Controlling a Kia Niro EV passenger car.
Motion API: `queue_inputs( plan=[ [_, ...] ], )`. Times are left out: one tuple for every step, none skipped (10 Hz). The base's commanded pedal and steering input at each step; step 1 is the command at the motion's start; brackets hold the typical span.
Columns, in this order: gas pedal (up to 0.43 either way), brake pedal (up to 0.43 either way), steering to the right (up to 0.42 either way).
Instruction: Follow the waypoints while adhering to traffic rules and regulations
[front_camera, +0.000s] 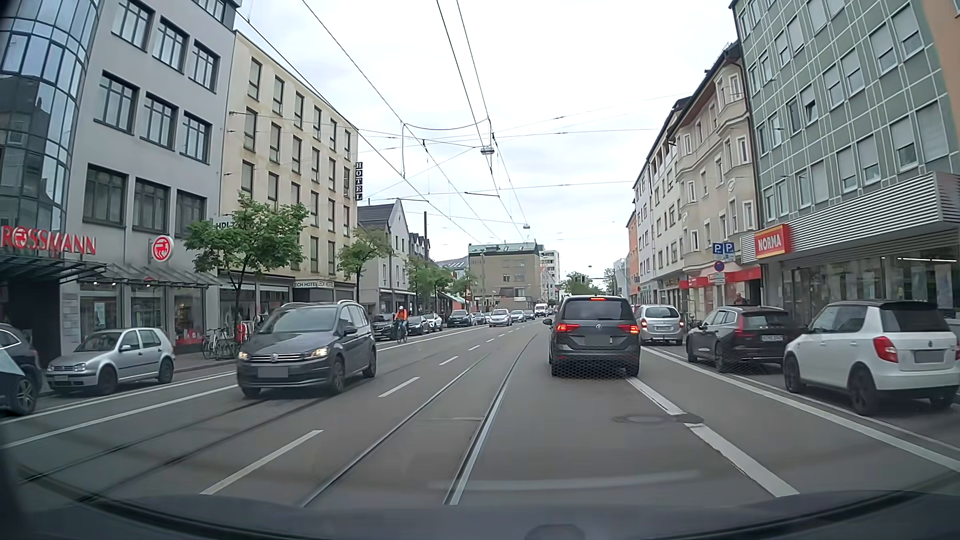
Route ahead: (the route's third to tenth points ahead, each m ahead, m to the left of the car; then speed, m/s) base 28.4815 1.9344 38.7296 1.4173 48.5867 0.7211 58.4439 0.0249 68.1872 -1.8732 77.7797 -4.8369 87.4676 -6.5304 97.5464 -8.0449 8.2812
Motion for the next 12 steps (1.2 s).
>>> queue_inputs(
  plan=[
    [0.000, 0.000, -0.004],
    [0.000, 0.024, -0.004],
    [0.000, 0.043, -0.003],
    [0.000, 0.073, -0.001],
    [0.000, 0.085, 0.004],
    [0.000, 0.085, 0.009],
    [0.000, 0.067, 0.010],
    [0.000, 0.012, 0.011],
    [0.000, 0.000, 0.015],
    [0.000, 0.000, 0.019],
    [0.000, 0.000, 0.018],
    [0.067, 0.000, 0.014]
  ],
)
